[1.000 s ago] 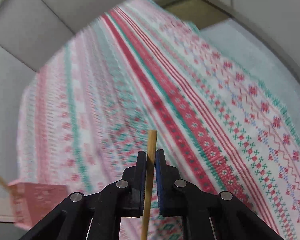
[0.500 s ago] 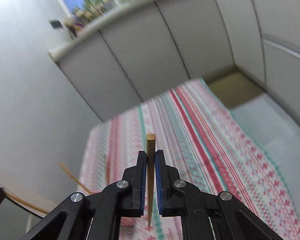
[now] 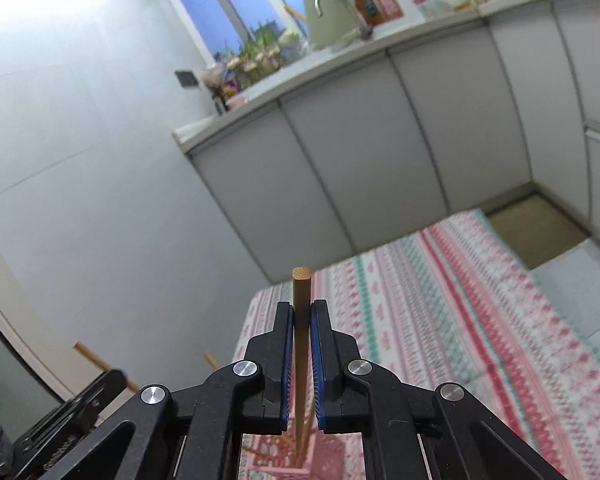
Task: Organize utensils
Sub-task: 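Lower the chopsticks into the pink basket and open both tools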
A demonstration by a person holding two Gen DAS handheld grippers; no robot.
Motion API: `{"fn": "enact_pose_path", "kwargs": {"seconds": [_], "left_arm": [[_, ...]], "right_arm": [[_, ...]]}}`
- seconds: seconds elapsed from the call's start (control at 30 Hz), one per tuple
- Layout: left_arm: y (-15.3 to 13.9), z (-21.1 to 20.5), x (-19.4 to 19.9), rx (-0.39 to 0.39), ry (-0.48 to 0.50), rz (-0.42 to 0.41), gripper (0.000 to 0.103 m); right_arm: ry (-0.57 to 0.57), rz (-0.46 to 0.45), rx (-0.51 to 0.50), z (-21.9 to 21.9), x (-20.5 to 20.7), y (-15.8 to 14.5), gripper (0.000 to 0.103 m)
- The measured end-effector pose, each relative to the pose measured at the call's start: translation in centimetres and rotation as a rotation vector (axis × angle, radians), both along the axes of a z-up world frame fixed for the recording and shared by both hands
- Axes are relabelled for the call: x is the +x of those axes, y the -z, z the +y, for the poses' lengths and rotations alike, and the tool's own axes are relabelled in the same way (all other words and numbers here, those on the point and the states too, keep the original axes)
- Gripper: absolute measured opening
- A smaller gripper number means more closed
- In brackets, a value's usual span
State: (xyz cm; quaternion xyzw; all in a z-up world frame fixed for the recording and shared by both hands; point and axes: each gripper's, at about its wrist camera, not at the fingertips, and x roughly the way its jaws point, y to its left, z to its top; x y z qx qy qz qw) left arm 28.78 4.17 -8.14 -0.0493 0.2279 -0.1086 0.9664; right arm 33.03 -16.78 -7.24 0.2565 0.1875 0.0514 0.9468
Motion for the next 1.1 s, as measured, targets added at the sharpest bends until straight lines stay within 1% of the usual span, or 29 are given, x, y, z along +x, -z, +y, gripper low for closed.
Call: {"fn": "enact_pose_path", "kwargs": {"seconds": [0.1, 0.17, 0.27, 0.47, 0.7, 1.03, 1.07, 1.1], "left_arm": [[0.6, -0.2, 0.5, 0.021, 0.005, -0.005, 0.008], [1.1, -0.3, 1.0, 0.032, 0.004, 0.006, 0.008], [2.2, -0.7, 1.6, 0.069, 0.0, 0.027, 0.008], [3.7, -0.8, 2.6, 0.081, 0.007, 0.08, 0.008], [4.5, -0.9, 2.9, 0.074, 0.016, 0.132, 0.008], [4.3, -1.2, 2.5, 0.082, 0.027, 0.137, 0.008], [4.2, -1.3, 2.4, 0.082, 0.03, 0.138, 0.009], [4.2, -1.3, 2.5, 0.081, 0.033, 0.138, 0.011]], "right_arm": [[-0.016, 0.002, -0.024, 1.2, 0.9, 0.9, 0.007], [-0.024, 0.008, -0.04, 1.9, 1.5, 1.6, 0.007], [-0.03, 0.019, -0.077, 2.9, 2.2, 2.5, 0.007], [-0.052, 0.063, -0.124, 4.4, 3.4, 4.5, 0.007], [-0.088, 0.108, -0.134, 5.4, 4.5, 6.1, 0.008], [-0.099, 0.138, -0.114, 5.0, 4.8, 6.5, 0.009], [-0.101, 0.137, -0.109, 5.0, 4.7, 6.4, 0.01], [-0.104, 0.139, -0.105, 4.9, 4.7, 6.3, 0.012]]}}
